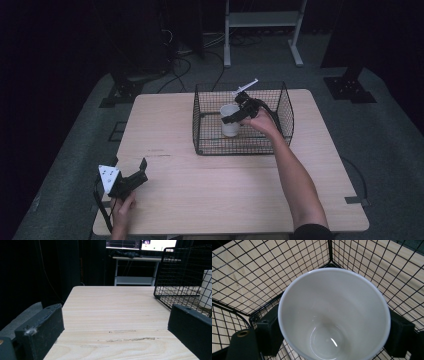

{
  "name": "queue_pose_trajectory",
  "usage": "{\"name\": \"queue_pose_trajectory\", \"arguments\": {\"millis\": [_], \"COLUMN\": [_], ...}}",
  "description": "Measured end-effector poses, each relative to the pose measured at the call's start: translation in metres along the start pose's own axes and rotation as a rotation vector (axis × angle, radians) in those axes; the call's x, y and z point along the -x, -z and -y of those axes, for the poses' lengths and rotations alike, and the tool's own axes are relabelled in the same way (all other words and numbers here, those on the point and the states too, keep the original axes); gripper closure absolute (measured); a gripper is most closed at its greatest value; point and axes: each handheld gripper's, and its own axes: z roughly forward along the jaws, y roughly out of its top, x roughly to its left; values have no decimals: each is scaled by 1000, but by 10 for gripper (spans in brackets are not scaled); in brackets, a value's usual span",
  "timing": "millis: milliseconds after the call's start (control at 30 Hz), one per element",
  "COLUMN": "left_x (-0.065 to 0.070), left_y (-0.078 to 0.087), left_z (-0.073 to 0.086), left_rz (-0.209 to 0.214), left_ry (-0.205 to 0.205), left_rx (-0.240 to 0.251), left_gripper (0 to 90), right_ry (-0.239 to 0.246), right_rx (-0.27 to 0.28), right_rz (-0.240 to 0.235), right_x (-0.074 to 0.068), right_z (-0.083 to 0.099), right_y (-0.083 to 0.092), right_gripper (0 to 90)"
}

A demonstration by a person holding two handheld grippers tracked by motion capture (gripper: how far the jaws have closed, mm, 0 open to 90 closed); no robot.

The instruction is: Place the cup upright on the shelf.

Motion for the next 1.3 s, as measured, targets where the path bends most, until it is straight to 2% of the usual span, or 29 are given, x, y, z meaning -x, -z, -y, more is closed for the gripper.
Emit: {"name": "queue_pose_trajectory", "arguments": {"millis": [533,833,1033,1167,1300], "left_x": [0,0,0,0,1], "left_y": [0,0,-1,0,0], "left_z": [0,0,0,0,0], "left_rz": [-1,-3,-7,-5,-5], "left_ry": [-2,-2,2,-5,-7], "left_rx": [-1,-2,-2,-4,-4], "left_gripper": [0,0,0,0,0], "right_ry": [33,24,20,-5,-2], "right_rx": [-17,-1,33,76,94], "right_rz": [4,-7,-5,-16,-18], "right_x": [-7,-8,-11,-9,-10], "right_z": [-1,-2,-5,-6,-6], "right_y": [3,5,11,17,23], "right_gripper": [162,135,126,122,121]}}
